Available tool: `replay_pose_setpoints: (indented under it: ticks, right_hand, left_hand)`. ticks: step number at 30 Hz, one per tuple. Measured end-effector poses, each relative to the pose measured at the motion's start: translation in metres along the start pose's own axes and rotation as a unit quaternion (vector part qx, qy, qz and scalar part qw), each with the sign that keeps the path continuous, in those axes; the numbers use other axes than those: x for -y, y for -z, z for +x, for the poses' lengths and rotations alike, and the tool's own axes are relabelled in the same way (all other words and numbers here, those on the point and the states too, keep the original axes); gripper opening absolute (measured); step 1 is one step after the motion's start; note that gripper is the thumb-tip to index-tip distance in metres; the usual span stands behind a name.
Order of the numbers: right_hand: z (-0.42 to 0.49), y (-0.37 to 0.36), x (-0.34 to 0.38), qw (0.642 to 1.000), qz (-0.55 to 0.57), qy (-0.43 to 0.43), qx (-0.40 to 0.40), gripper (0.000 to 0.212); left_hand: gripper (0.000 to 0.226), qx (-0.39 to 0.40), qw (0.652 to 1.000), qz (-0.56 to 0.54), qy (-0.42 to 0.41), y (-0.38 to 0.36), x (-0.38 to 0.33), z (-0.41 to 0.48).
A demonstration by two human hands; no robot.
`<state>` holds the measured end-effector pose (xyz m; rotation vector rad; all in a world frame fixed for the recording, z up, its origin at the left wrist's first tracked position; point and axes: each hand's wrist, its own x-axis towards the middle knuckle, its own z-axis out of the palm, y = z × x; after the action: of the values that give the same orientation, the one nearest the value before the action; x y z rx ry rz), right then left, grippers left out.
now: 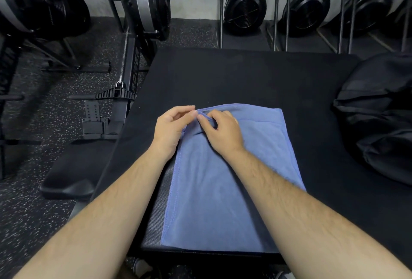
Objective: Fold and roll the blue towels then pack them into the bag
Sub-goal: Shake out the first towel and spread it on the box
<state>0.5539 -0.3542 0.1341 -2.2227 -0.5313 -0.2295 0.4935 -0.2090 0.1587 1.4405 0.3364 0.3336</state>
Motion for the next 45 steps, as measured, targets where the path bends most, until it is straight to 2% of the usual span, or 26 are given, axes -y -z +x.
replay_pose_setpoints:
  ticks: [5,11,15,21,24,26,29,32,36,43,45]
  right_hand:
    - [0.007,0.006,-0.001,0.996,-0.081,0.004,0.027,0.030]
    - [0.033,0.078,-0.038,0.958,-0.240,-0.049,0.148,0.041]
    - [0.028,0.117,-0.068,0.954,-0.236,-0.079,0.170,0.023]
    - [0.021,0.143,-0.085,0.948,-0.174,-0.165,0.210,0.027]
    - [0.019,0.155,-0.090,0.965,-0.097,-0.159,0.186,0.025]
    - [0.019,0.160,-0.090,0.975,-0.026,-0.160,0.154,0.016]
    - [0.023,0.162,-0.090,0.982,0.002,-0.156,0.111,0.002]
    - [0.029,0.158,-0.095,0.983,-0.014,-0.154,0.098,0.008]
    - [0.039,0.150,-0.103,0.983,-0.059,-0.162,0.068,0.005]
    - [0.049,0.136,-0.108,0.968,-0.123,-0.213,0.048,0.025]
    - [0.047,0.130,-0.111,0.965,-0.144,-0.217,0.045,0.038]
  left_hand:
    - [0.011,-0.038,0.995,0.084,-0.038,0.002,0.009,0.006]
    - [0.007,-0.080,0.985,0.146,-0.044,-0.004,0.014,0.011]
    - [0.009,-0.090,0.978,0.181,-0.045,-0.009,0.015,0.012]
    - [0.008,-0.090,0.971,0.216,-0.047,-0.011,0.013,0.010]
    - [0.008,-0.083,0.961,0.258,-0.054,-0.014,0.014,0.011]
    - [0.008,-0.080,0.957,0.275,-0.056,-0.015,0.016,0.011]
    - [0.009,-0.080,0.952,0.290,-0.062,-0.016,0.017,0.012]
    - [0.010,-0.081,0.947,0.303,-0.067,-0.016,0.018,0.012]
    - [0.011,-0.081,0.944,0.314,-0.065,-0.017,0.018,0.010]
    - [0.010,-0.084,0.944,0.313,-0.067,-0.018,0.019,0.013]
    - [0.010,-0.085,0.943,0.313,-0.068,-0.018,0.020,0.014]
